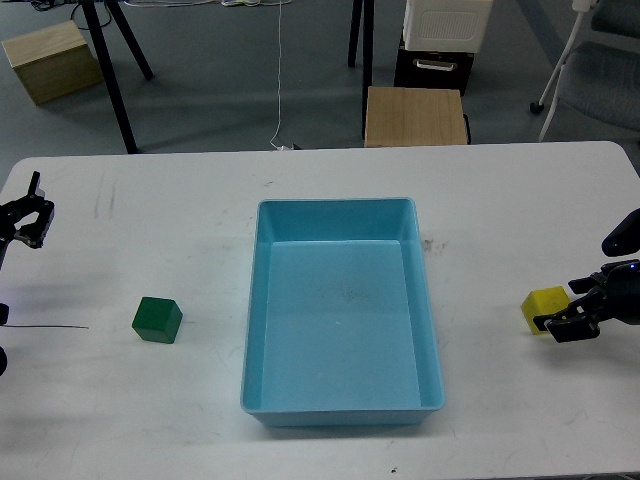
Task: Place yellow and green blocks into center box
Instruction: 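Close the right gripper on the yellow cube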
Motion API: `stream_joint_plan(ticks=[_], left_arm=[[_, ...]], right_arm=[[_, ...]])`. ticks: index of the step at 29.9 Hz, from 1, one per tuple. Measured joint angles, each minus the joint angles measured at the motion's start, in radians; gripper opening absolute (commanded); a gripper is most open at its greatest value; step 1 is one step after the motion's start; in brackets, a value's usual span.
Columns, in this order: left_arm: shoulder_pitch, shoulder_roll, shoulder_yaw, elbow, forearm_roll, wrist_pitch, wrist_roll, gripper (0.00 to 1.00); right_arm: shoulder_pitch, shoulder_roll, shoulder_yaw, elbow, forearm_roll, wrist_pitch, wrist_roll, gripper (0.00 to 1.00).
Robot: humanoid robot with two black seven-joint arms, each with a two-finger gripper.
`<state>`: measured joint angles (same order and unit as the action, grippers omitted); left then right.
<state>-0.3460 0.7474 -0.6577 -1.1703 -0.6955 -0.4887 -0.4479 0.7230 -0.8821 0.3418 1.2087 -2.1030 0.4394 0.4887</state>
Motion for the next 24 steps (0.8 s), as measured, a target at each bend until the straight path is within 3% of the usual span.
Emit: stream_joint_plan(ticks=[24], left_arm=[[0.015, -0.003, 0.000, 0.001, 0.004, 0.000, 0.000, 1.00]], right_arm=[[-0.018, 0.000, 0.000, -0.002, 0.000, -0.051, 0.000, 0.87]])
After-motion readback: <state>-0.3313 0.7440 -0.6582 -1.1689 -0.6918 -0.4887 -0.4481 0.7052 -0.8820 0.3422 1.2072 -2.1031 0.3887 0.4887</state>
